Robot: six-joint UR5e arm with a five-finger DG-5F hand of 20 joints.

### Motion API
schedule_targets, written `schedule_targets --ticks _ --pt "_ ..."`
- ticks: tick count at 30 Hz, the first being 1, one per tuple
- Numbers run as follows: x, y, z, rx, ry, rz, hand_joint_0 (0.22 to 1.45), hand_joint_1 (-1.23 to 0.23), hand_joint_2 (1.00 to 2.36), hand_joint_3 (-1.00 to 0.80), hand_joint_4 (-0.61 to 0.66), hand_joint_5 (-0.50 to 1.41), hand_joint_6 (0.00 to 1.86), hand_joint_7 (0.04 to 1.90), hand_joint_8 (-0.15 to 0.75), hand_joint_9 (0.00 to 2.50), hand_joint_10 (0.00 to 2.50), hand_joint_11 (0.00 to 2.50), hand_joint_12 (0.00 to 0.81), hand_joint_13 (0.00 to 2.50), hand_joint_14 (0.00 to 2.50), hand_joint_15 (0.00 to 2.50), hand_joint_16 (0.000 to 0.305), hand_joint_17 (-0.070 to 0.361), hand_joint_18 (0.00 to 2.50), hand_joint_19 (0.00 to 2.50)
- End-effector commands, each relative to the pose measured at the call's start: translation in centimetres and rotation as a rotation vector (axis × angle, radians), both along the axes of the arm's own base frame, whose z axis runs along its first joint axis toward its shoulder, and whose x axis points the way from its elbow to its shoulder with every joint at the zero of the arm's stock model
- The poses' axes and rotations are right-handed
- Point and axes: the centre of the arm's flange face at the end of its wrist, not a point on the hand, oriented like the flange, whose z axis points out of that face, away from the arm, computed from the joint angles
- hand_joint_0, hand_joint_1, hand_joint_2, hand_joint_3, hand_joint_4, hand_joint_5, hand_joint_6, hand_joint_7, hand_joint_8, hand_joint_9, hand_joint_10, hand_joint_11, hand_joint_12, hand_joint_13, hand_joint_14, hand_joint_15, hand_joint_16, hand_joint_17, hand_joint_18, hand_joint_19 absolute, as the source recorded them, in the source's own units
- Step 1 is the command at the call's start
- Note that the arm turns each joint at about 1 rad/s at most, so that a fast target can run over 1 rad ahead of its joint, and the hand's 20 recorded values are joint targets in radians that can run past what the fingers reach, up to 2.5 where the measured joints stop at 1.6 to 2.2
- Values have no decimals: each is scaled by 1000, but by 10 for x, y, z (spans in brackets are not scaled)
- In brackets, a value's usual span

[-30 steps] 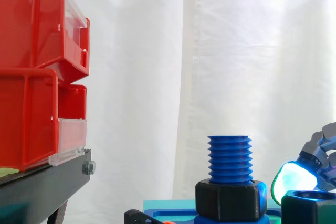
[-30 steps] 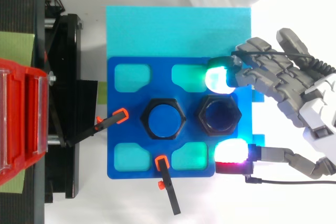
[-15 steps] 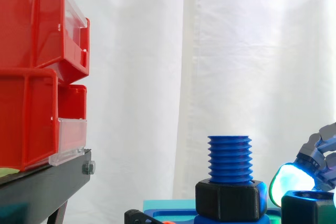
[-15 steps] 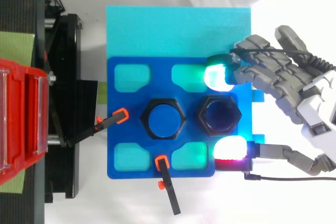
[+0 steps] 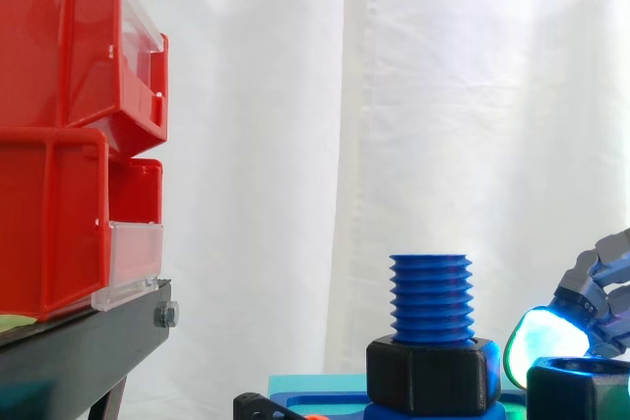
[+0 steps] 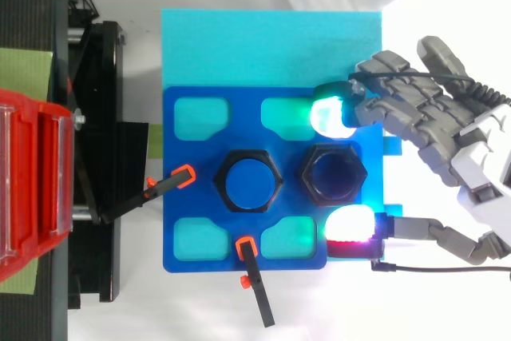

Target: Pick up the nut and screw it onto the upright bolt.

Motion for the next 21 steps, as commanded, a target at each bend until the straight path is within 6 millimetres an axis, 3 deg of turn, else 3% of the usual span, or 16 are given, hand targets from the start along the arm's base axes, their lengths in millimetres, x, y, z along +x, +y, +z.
schedule_targets --ticks 1,21 --pt "0 0 0 0 0 0 535 -813 1000 -500 217 -244 502 782 280 341 0 0 386 306 0 0 48 108 145 0" --pt "-1 -2 0 -6 13 -2 550 -755 1000 -500 278 -209 504 1018 289 408 0 0 369 402 0 0 45 101 259 0"
